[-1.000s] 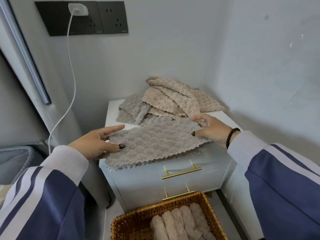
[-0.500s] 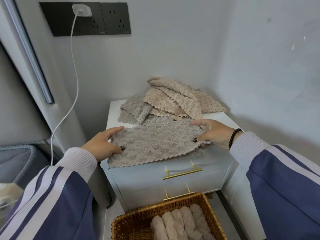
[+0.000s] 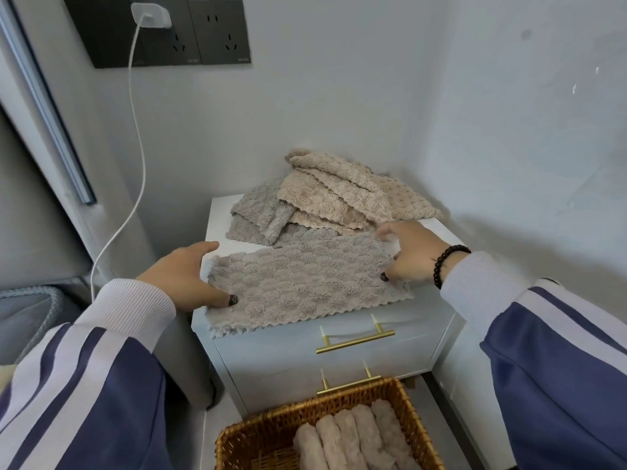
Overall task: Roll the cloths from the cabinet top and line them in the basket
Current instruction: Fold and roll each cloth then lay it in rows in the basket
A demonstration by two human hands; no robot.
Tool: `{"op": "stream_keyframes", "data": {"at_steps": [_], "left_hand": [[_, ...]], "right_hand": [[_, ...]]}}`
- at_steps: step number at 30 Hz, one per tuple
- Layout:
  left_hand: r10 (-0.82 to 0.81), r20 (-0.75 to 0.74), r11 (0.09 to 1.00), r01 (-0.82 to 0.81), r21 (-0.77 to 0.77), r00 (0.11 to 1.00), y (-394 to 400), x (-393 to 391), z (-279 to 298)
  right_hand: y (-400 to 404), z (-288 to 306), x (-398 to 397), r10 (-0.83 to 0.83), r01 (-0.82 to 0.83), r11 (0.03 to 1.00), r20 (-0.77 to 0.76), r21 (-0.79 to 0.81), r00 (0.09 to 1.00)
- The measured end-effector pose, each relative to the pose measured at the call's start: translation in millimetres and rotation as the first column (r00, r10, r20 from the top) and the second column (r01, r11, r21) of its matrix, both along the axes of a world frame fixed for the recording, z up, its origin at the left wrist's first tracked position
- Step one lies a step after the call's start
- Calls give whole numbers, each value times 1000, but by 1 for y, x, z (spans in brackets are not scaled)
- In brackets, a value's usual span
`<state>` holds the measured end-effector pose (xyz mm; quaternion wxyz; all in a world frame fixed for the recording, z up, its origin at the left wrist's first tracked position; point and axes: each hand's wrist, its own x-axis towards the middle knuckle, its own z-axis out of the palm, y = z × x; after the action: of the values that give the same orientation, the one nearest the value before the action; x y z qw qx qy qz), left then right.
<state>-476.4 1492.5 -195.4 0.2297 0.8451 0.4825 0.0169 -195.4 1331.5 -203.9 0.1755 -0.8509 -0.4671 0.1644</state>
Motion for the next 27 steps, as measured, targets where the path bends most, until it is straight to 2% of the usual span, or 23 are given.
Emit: {"op": "stream_keyframes", "data": {"at_steps": [2, 4, 7, 9, 11, 14, 17, 19, 23, 27], "left_hand": [[13, -30, 997, -11, 71, 999, -7, 2, 7], [18, -13, 981, -15, 194, 1000, -13, 7, 11], [-40, 193, 957, -18, 290, 980, -25, 22, 9], [-78, 266, 957, -3, 289, 961, -34, 36, 2], [-123, 245, 956, 49, 290, 962, -39, 51, -10], [-155, 173, 964, 111, 242, 973, -40, 66, -30], [-122, -85, 963, 139, 230, 989, -33, 70, -53], [-122, -173, 958, 161, 236, 977, -30, 69, -61], [-101, -150, 966, 133, 221, 983, -23, 63, -64], [-23, -57, 979, 34, 202, 998, -16, 57, -65]], "right_hand": [[2, 2, -8, -54, 54, 999, 96, -4, 994], [4, 1, -21, -86, 70, 993, 162, 100, 983], [13, -7, -48, 23, -105, 946, 259, 308, 966], [21, -14, -66, 147, -270, 898, 342, 348, 928], [29, -25, -79, 246, -370, 876, 372, 310, 895], [37, -44, -84, 318, -386, 907, 325, 171, 891], [41, -55, -72, 325, -332, 942, 361, -42, 874], [40, -55, -61, 305, -292, 952, 365, -92, 879], [36, -56, -38, 202, -177, 978, 318, -106, 926], [39, -55, -18, 117, -103, 992, 259, -67, 959]]}}
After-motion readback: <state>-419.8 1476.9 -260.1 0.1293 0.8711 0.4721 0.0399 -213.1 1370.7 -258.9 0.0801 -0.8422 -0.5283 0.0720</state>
